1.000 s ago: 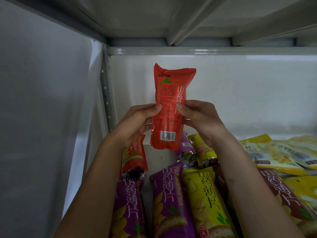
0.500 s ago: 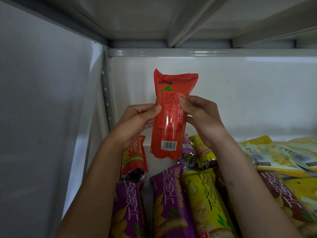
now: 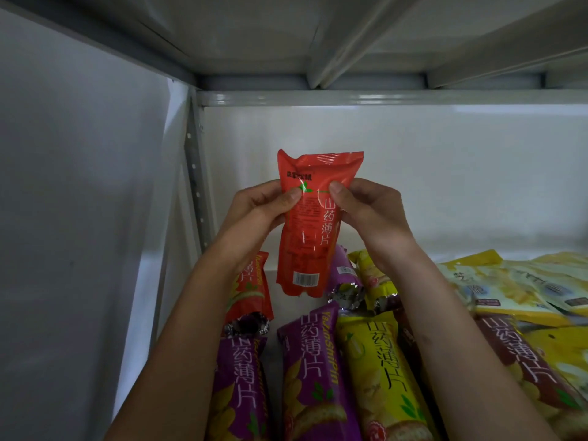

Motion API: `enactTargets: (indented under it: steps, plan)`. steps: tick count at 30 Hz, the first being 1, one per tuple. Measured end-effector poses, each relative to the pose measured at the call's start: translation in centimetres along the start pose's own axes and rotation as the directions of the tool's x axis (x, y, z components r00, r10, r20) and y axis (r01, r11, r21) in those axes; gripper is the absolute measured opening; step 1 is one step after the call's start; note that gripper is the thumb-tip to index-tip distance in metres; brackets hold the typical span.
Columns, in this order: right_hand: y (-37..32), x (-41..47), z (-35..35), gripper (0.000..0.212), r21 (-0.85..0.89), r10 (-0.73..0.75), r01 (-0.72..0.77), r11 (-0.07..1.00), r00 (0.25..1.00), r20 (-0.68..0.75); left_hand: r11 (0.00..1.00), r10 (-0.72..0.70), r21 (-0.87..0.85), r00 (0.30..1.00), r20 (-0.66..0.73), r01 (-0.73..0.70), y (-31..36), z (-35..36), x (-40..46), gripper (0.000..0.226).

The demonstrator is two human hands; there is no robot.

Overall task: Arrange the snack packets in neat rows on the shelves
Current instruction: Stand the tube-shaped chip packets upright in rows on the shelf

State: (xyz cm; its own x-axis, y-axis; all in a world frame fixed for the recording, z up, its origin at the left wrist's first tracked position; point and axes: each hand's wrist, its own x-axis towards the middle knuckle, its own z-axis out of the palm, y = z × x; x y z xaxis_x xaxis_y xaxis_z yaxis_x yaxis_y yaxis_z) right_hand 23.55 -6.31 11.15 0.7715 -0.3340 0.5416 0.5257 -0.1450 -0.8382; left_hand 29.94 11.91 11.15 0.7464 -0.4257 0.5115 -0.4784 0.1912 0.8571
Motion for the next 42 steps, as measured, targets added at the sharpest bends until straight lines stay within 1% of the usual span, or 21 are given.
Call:
enactTargets:
  steps: [3,6,8,11,12,15,17,19,21,22,23,24,25,26,27,28,29,31,34,36,42]
  plan:
    - [0.0,-0.2,0.2,0.022,-0.027,-0.016,0.016,1.000,1.000,-0.011,0.999,-0.016,-0.052,1.000,0.004,0.016,0.4,0.5,0.1,0.026]
    - [-0.2,-0.4,0.7,0.021,-0.010,0.022,-0.022,1.000,0.999,0.029,0.999,0.008,-0.044,0.996,-0.086,-0.012,0.2,0.7,0.2,0.024]
    - [-0.2,-0.4,0.6,0.025,-0.045,0.095,-0.090,0.995,0.987,0.130,0.997,0.005,-0.069,0.992,-0.126,-0.014,-0.2,0.5,0.3,0.024]
    - [0.6,-0.5,0.0,0.027,-0.197,0.215,-0.161,0.967,0.931,0.296,0.994,-0.043,-0.105,0.988,-0.149,0.027,-0.5,0.3,0.4,0.023]
    - [1.0,-0.4,-0.2,0.030,-0.239,0.221,-0.151,0.959,0.927,0.302,0.992,-0.067,-0.114,0.988,-0.139,0.051,-0.6,0.3,0.4,0.022]
    - [2.0,-0.3,0.0,0.029,-0.303,0.198,-0.130,0.944,0.958,0.205,0.983,-0.147,-0.116,0.988,-0.048,0.141,-1.0,0.4,0.3,0.029]
    - [2.3,-0.3,0.4,0.029,-0.299,0.189,-0.138,0.944,0.970,0.150,0.980,-0.194,0.049,0.980,0.033,0.192,-1.7,-0.2,0.5,0.048]
    - [2.7,-0.3,0.7,0.035,-0.272,0.198,-0.164,0.948,0.975,0.100,0.941,-0.267,0.236,0.961,0.070,0.244,-2.1,-0.6,0.4,0.069]
    - [3.1,-0.2,0.8,0.060,-0.269,0.240,-0.211,0.940,0.967,0.081,0.914,-0.306,0.296,0.950,0.058,0.277,-2.3,-0.4,0.3,0.078]
    - [3.2,-0.2,0.9,0.075,-0.284,0.269,-0.236,0.929,0.960,0.081,0.908,-0.316,0.302,0.948,0.037,0.290,-2.5,-0.3,0.3,0.079]
    - [3.2,-0.3,0.9,0.084,-0.312,0.295,-0.256,0.915,0.952,0.082,0.900,-0.326,0.311,0.945,0.013,0.306,-2.8,-0.3,0.3,0.078]
    - [3.2,-0.3,0.9,0.084,-0.343,0.323,-0.277,0.898,0.942,0.086,0.885,-0.341,0.333,0.940,-0.010,0.325,-3.1,-0.3,0.3,0.076]
    - [3.1,-0.4,0.9,0.074,-0.381,0.346,-0.286,0.879,0.933,0.097,0.865,-0.354,0.372,0.935,-0.024,0.337,-3.5,-0.4,0.4,0.074]
    - [3.1,-0.5,0.7,0.053,-0.440,0.332,-0.254,0.861,0.937,0.109,0.838,-0.364,0.424,0.931,-0.038,0.345,-3.7,-0.4,0.4,0.072]
    - [2.8,-0.7,0.7,0.024,-0.505,0.319,-0.223,0.834,0.941,0.111,0.805,-0.372,0.478,0.926,-0.056,0.352,-4.0,-0.5,0.5,0.071]
    - [2.8,-0.7,0.6,0.017,-0.556,0.306,-0.192,0.809,0.945,0.118,0.767,-0.375,0.537,0.924,-0.071,0.352,-4.3,-0.5,0.6,0.067]
    - [2.7,-0.7,0.4,0.030,-0.598,0.303,-0.171,0.783,0.945,0.127,0.724,-0.375,0.596,0.923,-0.081,0.347,-4.6,-0.3,0.8,0.061]
    - [2.3,-0.6,-0.1,0.037,-0.654,0.297,-0.153,0.741,0.948,0.115,0.636,-0.374,0.695,0.922,-0.102,0.335,-5.1,0.3,0.8,0.050]
    - [1.7,-0.4,-0.9,0.038,-0.715,0.316,-0.147,0.684,0.943,0.108,0.550,-0.374,0.780,0.923,-0.091,0.299,-6.4,1.2,1.1,0.055]
    - [1.6,-0.3,-1.4,0.035,-0.751,0.347,-0.164,0.640,0.934,0.091,0.490,-0.425,0.813,0.900,-0.092,0.315,-6.6,1.7,1.0,0.050]
    - [2.2,-0.3,-1.8,0.044,-0.832,0.453,-0.201,0.517,0.889,0.067,0.403,-0.506,0.850,0.856,-0.102,0.340,-7.3,2.1,1.9,0.061]
